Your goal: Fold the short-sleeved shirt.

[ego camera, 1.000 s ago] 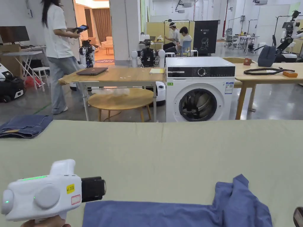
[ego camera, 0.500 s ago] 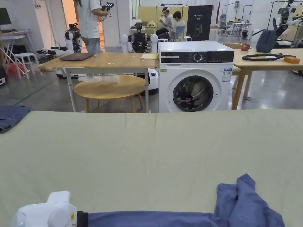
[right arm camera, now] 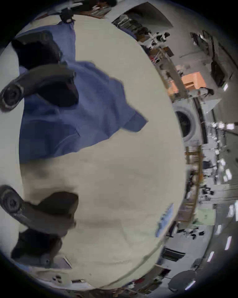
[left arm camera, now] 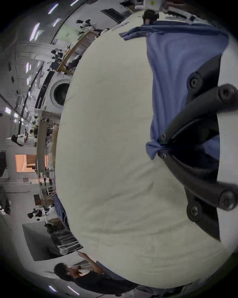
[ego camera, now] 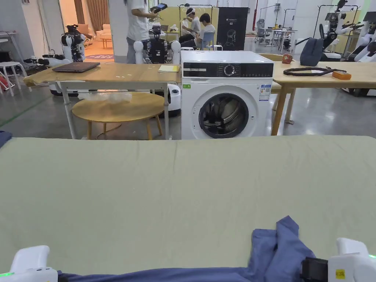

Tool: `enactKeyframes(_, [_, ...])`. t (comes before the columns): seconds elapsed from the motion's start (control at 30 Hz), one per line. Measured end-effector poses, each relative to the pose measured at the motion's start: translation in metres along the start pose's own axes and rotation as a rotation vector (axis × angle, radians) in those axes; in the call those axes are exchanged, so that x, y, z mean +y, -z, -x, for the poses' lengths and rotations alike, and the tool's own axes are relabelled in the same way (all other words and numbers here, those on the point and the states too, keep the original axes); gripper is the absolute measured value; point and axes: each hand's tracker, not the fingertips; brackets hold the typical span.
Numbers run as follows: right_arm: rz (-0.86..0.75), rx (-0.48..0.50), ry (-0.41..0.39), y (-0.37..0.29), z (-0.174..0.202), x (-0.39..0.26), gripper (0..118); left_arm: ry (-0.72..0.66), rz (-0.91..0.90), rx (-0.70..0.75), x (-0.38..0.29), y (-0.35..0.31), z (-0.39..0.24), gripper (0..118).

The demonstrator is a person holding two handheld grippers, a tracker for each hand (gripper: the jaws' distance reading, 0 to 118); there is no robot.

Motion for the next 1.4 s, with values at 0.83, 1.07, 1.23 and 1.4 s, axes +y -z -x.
enactKeyframes(0.83, [-1.093,0.168,0.047,-0.35,-0.02,-0.136,0,-0.162,-0.782,0.021,-0.072,-0.31,0.015,0])
enactKeyframes(1.07, [-1.163,0.188,0.02,-0.408,-0.021,-0.113,0,-0.158,-0.872,-0.027,-0.045,-0.363,0.014,0])
enactKeyframes(1.23, [-1.181,0.184,0.005,-0.408,-0.013,-0.062,0,-0.147,-0.882,-0.078,0.009,-0.361,0.012,0])
enactKeyframes(1.4, [-1.192,0.145,-0.045,-0.383,0.013,0.01,0,-0.142,-0.839,-0.111,0.084,-0.332,-0.002,0])
